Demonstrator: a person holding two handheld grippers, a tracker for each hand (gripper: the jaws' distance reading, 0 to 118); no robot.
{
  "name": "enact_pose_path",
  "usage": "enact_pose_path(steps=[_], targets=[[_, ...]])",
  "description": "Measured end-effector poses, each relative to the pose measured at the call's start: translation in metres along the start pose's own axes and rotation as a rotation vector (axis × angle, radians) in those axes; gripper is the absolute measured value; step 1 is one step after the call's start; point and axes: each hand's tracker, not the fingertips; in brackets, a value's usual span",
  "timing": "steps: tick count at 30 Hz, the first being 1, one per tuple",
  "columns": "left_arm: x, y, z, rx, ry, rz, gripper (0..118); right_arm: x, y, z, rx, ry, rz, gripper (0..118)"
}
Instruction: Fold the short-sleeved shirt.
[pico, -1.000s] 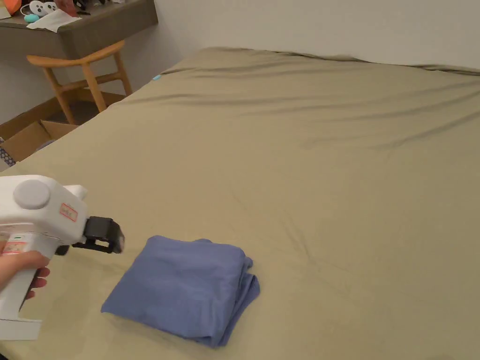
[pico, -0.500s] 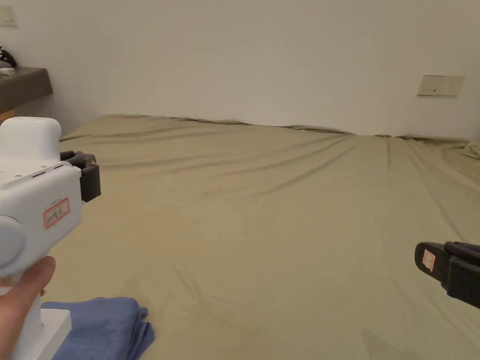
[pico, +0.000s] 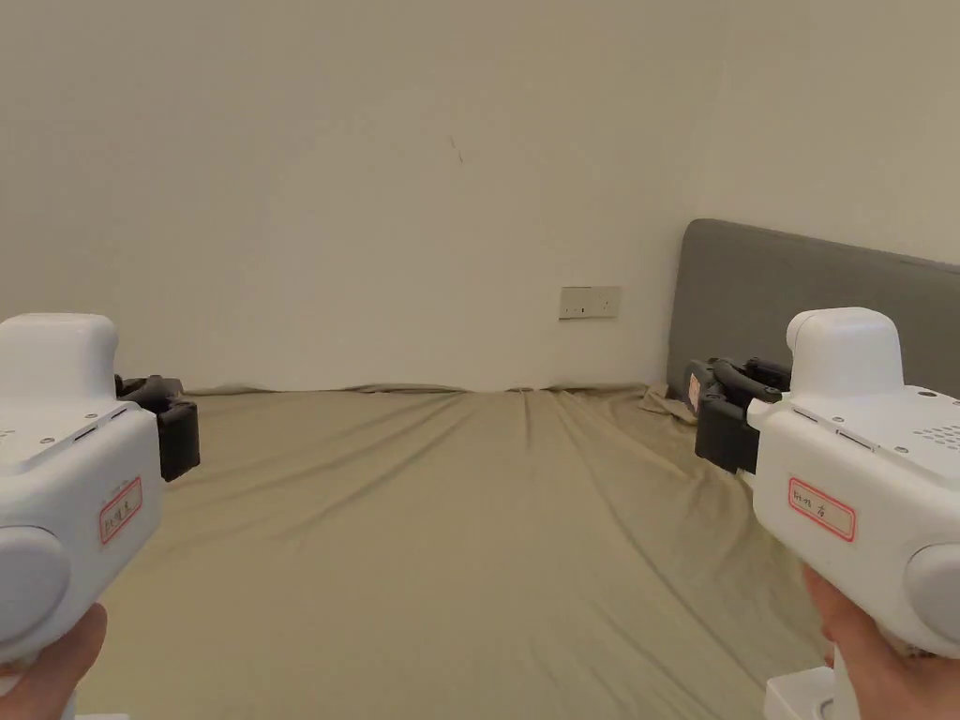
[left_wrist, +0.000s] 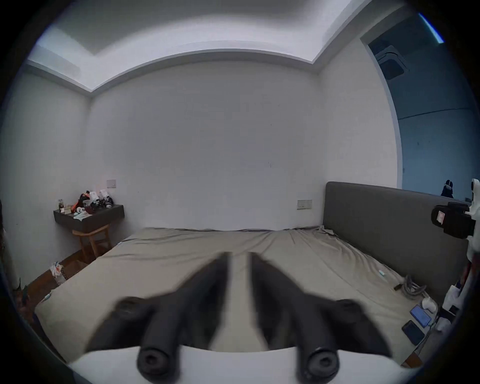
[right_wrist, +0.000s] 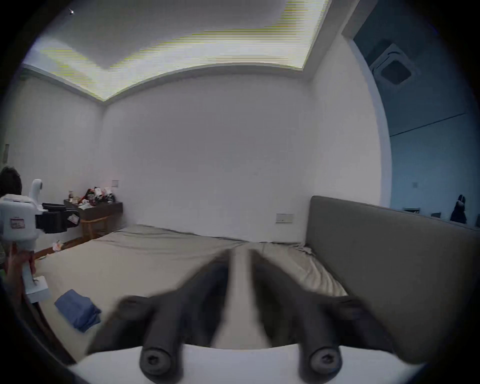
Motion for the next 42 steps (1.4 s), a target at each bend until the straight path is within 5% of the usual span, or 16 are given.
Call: enact_pose_path(steps=[1, 2, 3, 42], targets=[[0.002, 0.002, -0.001, 0.007, -0.001, -0.004, 71, 0.000, -0.002, -0.003, -0.003, -0.024, 0.002, 59], [0.001, 0.002, -0.001, 0.001, 0.002, -0.006, 101, 0.000, -0.005, -0.008, -0.035, -0.053, -0.001, 91], [-0.002, 0.001, -0.001, -0.011, 0.004, -0.004, 118, 0.000, -0.009, -0.012, -0.056, -0.064, -0.015, 118], [-0.035, -0.001, 0.015, -0.020, 0.129, 0.043, 118, -0.023, -0.022, -0.018, 0.023, -0.053, 0.001, 118]])
